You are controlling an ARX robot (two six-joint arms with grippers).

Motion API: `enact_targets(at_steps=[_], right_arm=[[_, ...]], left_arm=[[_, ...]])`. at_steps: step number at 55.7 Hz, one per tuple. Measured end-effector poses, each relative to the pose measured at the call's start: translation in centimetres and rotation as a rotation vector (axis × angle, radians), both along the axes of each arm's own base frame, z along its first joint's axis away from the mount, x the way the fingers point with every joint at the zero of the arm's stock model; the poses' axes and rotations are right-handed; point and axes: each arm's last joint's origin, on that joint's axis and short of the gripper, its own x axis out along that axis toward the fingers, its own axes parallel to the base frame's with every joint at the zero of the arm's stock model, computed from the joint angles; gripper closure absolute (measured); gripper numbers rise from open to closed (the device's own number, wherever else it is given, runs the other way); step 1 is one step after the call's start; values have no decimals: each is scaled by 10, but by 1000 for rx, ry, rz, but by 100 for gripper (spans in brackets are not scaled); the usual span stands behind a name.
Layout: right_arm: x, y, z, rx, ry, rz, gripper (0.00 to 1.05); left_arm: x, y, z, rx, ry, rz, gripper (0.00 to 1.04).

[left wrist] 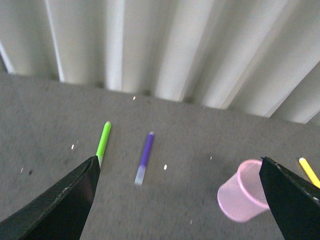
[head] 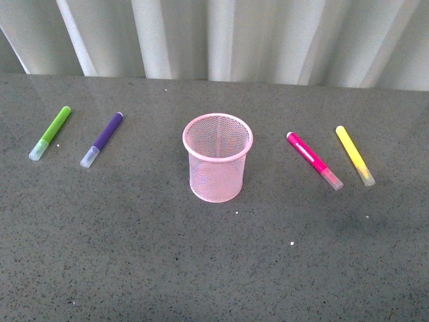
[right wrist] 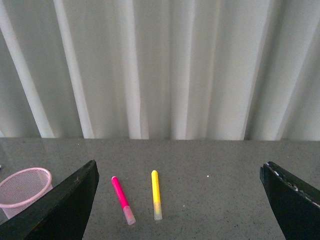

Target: Insert purple and pink pens into pink cup

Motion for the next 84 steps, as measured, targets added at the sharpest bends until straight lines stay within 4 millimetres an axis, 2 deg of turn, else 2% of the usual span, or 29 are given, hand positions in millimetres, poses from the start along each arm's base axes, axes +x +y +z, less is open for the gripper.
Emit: enact_targets(at_steps=[3,5,7,8,12,17,22,26,29,30,41,55,62,69,75,84], right_arm=[[0,0,0,0,0,0,7],[0,0,0,0,0,0,7],[0,0,0,0,0,0,7],[0,0,0,0,0,0,7],[0,0,0,0,0,0,7],[0,0,0,0,0,0,7],[0,0,0,0,0,0,7],[0,0,0,0,0,0,7],[0,0,0,0,0,0,7],[0,0,0,0,0,0,7],[0,0,0,0,0,0,7],[0,0,0,0,0,0,7],[0,0,0,0,0,0,7],[0,0,0,0,0,0,7],[0,0,0,0,0,0,7],[0,0,0,0,0,0,7]], left_arm=[[26,-5,6,16,13,-35,7],[53,-10,6,32,67,-92,7],[70,-14,3,45,99,-103,7],[86,-17,-1,61,135,-118,7],[128,-26,-17,102,240,-172,7],[163,-33,-38,160,352,-214,7],[189,-37,-60,219,436,-227,7],[211,-39,-91,267,573,-268,7],[218,-39,-107,280,643,-296,7],[221,-40,-119,293,688,-315,7],[236,-40,-150,338,753,-328,7],[261,-41,-157,350,749,-348,7],[276,-34,-172,396,762,-344,7],[283,-26,-182,414,776,-334,7],[291,-17,-183,423,763,-326,7],[297,-15,-184,426,748,-332,7]])
